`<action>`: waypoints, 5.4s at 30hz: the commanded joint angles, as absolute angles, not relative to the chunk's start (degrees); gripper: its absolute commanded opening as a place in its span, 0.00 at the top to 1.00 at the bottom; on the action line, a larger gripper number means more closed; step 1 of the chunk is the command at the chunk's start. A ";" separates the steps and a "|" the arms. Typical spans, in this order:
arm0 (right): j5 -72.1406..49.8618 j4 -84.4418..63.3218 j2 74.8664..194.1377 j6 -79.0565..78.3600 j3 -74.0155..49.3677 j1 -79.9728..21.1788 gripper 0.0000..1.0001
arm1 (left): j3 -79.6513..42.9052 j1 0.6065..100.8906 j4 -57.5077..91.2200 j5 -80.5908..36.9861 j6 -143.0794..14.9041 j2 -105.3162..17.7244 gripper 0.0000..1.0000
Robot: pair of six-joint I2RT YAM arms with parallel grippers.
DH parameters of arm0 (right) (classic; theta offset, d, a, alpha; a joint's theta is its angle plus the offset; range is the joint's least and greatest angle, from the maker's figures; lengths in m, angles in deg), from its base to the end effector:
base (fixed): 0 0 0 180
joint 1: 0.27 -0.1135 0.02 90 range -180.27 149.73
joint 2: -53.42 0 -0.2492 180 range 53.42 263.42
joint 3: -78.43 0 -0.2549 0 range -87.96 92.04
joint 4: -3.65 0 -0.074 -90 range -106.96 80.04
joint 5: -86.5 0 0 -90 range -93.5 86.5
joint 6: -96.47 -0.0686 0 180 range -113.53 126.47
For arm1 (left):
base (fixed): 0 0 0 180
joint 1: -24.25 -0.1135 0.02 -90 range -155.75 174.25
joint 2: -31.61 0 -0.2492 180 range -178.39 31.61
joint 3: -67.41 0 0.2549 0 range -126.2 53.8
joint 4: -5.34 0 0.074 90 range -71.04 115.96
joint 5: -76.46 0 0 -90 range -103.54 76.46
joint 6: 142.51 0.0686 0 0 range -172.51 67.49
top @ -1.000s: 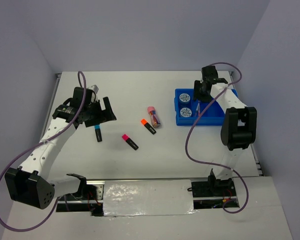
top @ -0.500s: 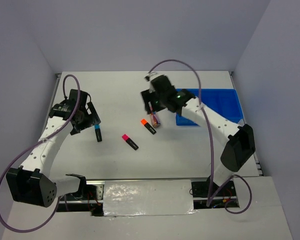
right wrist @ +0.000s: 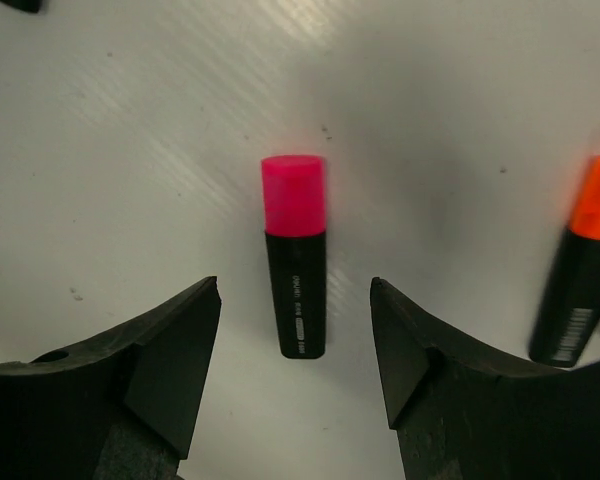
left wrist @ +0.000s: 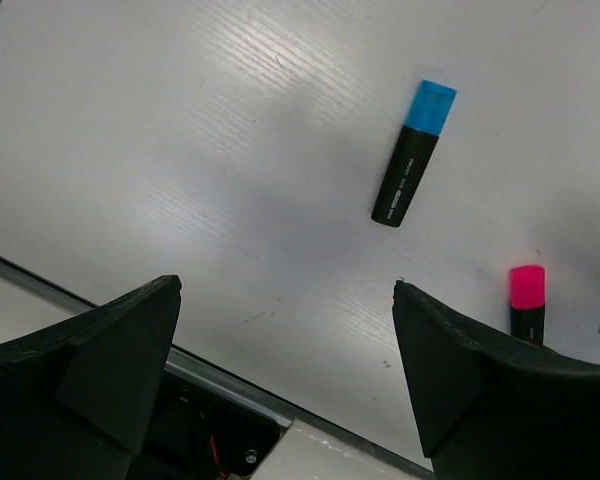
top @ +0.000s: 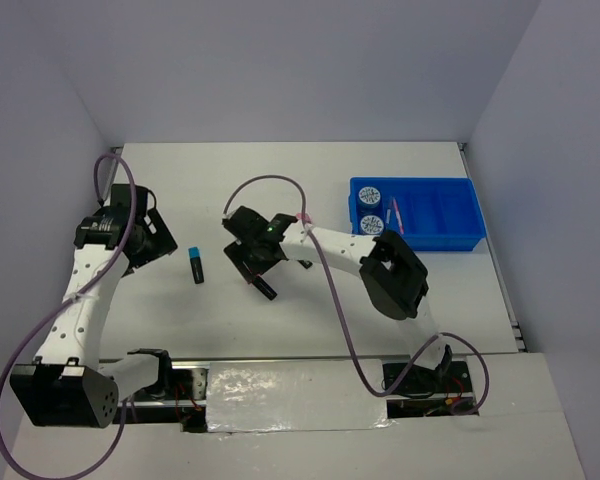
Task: Sort the stationery into containers
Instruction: Pick up the pen from the center of the board, then place the pen in the storage box, then pick up the pen from the center of the board, then place the pen in the storage box.
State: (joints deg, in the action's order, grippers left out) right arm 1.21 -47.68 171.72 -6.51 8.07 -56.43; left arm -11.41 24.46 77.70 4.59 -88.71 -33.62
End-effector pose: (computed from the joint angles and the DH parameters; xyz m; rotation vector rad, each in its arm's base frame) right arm 0.2616 0.3801 0.1713 -0.9470 2.4725 0.3130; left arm 0.2356 0.0205 0.2806 -0.8870 2.3664 0.1622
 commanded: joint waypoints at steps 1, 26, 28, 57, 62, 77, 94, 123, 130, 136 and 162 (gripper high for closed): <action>-0.24 -47.42 172.69 -7.07 9.52 -58.36 0.31 | -10.02 22.58 77.67 2.90 -85.47 -31.76 0.01; -1.38 -42.75 170.60 -9.79 2.93 -54.53 1.00 | -4.83 21.26 71.08 -6.86 -83.01 -27.89 0.01; -3.22 -41.44 162.17 -11.80 1.61 -50.13 1.00 | -5.00 21.26 71.17 -7.21 -82.48 -27.37 0.01; 18.48 -50.13 165.38 5.94 5.11 1.03 0.74 | -4.74 21.35 68.18 -10.47 -79.14 -34.39 0.01; 16.28 -52.84 166.62 3.93 7.66 1.31 0.41 | -3.42 21.35 66.07 -10.99 -79.75 -35.98 0.01; 3.54 -53.73 145.29 0.58 2.84 -10.37 0.00 | -1.93 27.76 54.65 -6.60 -84.06 -53.37 0.10; -21.06 -44.60 128.22 -7.23 -5.60 -16.53 0.00 | 2.46 34.00 45.68 -2.28 -93.20 -66.57 0.94; -23.18 -5.30 128.48 -37.30 -23.54 -35.34 0.41 | 2.29 50.00 -0.20 -59.42 -100.41 -35.54 1.00; -26.62 -7.29 127.78 -35.56 -24.24 -33.34 1.00 | -2.52 50.18 12.34 -48.81 -96.38 -36.50 0.01; -1.92 -39.69 133.90 -14.48 -11.51 -16.82 1.00 | -13.87 50.18 42.40 -28.06 -89.53 -43.70 0.01; 18.83 -42.65 163.73 2.16 9.86 1.84 0.49 | -15.02 51.58 53.93 -13.82 -91.86 -48.10 0.01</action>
